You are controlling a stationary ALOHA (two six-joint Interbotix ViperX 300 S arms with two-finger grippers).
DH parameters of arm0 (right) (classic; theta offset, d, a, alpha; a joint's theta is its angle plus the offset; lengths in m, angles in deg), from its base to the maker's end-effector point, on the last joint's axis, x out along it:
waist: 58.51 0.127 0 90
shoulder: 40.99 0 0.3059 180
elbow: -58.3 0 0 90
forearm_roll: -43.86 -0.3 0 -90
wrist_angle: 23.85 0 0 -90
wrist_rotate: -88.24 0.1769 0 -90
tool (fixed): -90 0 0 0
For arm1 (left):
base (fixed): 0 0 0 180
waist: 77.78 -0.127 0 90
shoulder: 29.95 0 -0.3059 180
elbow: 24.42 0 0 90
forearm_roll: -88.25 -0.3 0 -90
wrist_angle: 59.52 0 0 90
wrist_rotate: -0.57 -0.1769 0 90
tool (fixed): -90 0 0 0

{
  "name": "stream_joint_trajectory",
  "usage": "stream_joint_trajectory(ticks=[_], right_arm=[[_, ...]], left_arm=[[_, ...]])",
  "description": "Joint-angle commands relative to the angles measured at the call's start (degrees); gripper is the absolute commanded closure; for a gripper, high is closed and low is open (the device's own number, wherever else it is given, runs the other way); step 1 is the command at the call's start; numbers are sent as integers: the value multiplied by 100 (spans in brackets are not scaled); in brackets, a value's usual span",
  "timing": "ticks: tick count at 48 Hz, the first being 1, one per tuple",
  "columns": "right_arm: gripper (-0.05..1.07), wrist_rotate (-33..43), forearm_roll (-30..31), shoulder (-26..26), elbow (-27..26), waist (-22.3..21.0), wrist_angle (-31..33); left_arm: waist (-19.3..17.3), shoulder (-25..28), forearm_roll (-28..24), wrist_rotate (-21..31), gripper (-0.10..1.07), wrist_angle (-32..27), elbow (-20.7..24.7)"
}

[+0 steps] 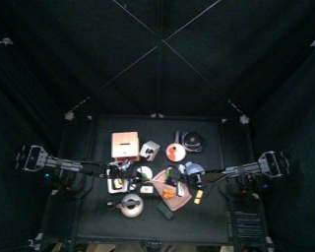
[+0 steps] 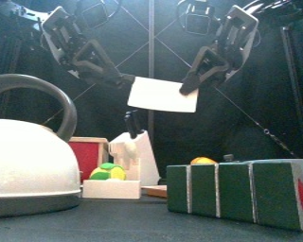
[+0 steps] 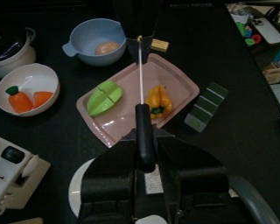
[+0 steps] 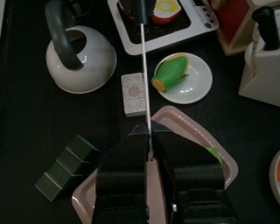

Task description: Regrab cleaver

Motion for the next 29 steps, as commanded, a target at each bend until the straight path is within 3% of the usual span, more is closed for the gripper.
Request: stream_joint_trajectory(ticks=[1, 29], right_arm=[[73, 0, -9, 70, -70, 0, -18], [73, 9, -9, 62, -114, 62, 88]], left_arm=[[-18, -18, -9, -9, 53, 18, 114], [-18, 202, -141, -26, 56, 281, -18]])
